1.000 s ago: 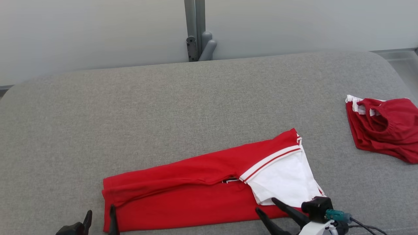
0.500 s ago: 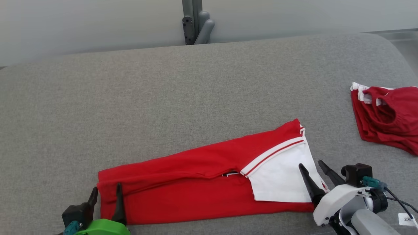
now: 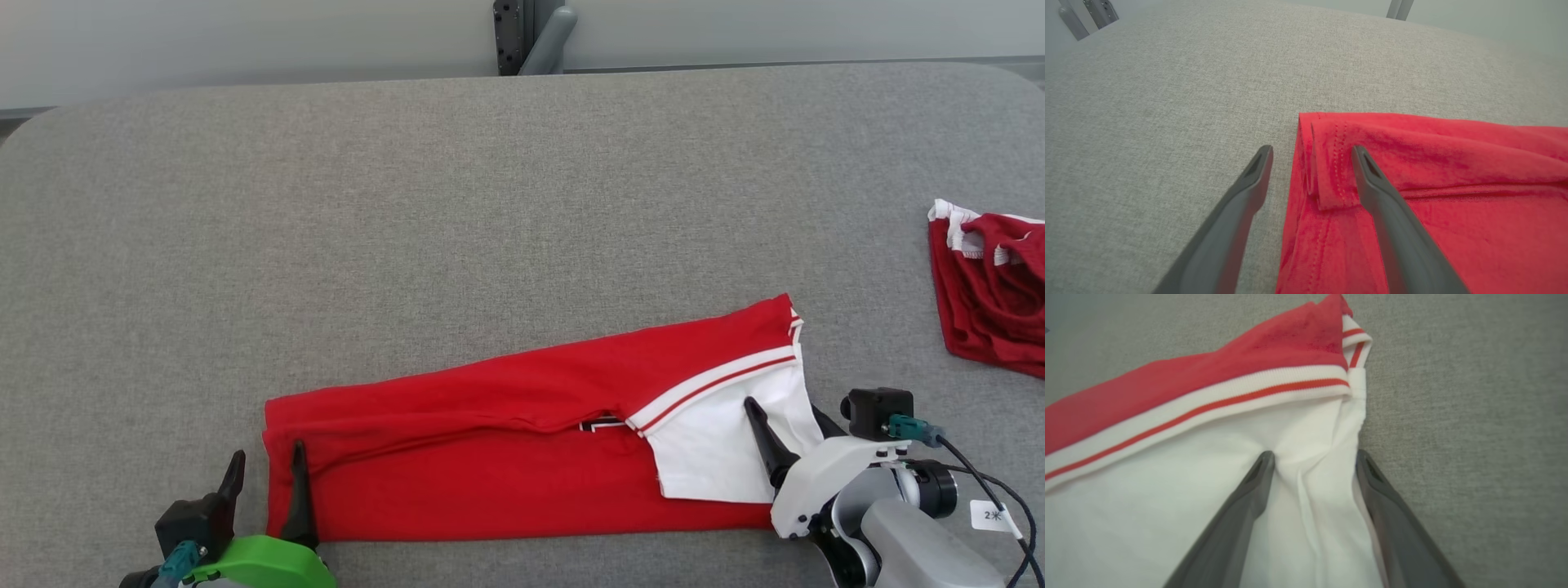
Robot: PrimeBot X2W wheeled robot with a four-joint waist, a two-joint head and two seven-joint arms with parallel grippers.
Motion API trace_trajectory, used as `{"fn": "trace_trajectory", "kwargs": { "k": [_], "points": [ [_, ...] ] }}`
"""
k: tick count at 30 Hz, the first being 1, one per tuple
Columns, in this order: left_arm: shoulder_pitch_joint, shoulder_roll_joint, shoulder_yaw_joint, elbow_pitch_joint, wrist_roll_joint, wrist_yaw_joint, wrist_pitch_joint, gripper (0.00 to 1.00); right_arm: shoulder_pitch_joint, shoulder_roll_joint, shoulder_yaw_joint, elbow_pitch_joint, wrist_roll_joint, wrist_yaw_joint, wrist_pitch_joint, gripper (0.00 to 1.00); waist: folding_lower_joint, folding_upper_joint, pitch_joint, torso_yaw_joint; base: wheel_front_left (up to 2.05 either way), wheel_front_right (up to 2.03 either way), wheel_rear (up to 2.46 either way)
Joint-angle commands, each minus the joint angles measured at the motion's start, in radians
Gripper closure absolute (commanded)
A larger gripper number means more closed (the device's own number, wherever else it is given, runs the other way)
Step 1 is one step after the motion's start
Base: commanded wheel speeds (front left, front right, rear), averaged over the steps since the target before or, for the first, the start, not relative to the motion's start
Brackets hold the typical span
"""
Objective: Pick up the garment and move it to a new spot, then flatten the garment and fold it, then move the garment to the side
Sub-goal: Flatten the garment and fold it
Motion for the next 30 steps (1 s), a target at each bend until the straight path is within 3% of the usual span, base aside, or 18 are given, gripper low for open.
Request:
{"fn": "trace_trajectory", "kwargs": {
  "k": [1, 2, 3, 8, 19, 25, 30],
  "points": [
    [-0.016, 0.003, 0.000, -0.003, 0.004, 0.006, 0.001, 0.00, 0.029, 0.040, 0.059, 0.012, 0.021, 0.008, 0.049, 0.60, 0.0000, 0.0000, 0.002, 0.002, 0.00, 0.00, 0.00],
    [-0.017, 0.003, -0.001, -0.002, 0.004, 0.005, 0.001, 0.00, 0.032, 0.042, 0.081, 0.005, 0.033, 0.009, 0.052, 0.97, 0.0000, 0.0000, 0.002, 0.003, 0.00, 0.00, 0.00],
    [-0.019, 0.003, -0.002, -0.001, 0.004, 0.005, 0.001, 0.00, 0.037, 0.044, 0.100, -0.001, 0.050, 0.009, 0.059, 1.00, 0.0000, 0.0000, 0.001, 0.003, 0.00, 0.00, 0.00],
    [-0.016, 0.003, -0.004, -0.003, 0.005, 0.006, 0.001, 0.00, 0.015, -0.005, 0.122, 0.002, 0.103, 0.004, 0.024, 1.00, 0.0000, 0.0000, -0.006, 0.000, 0.00, 0.00, 0.00],
    [0.009, 0.003, -0.003, -0.011, 0.002, 0.006, 0.001, 0.00, -0.042, -0.090, -0.061, 0.011, 0.088, 0.002, -0.018, 1.00, 0.0000, 0.0000, -0.036, -0.015, 0.00, 0.00, 0.00],
    [0.029, 0.003, 0.001, -0.010, 0.005, 0.004, 0.001, 0.00, 0.007, -0.088, -0.145, -0.092, 0.008, 0.002, -0.018, 1.00, 0.0000, 0.0000, -0.075, -0.027, 0.00, 0.00, 0.00],
    [0.046, 0.003, 0.000, -0.008, 0.006, -0.003, 0.001, 0.00, 0.044, -0.068, -0.027, -0.273, -0.014, 0.003, -0.018, 1.00, 0.0000, 0.0000, -0.104, -0.026, 0.00, 0.00, 0.00]
  ]
}}
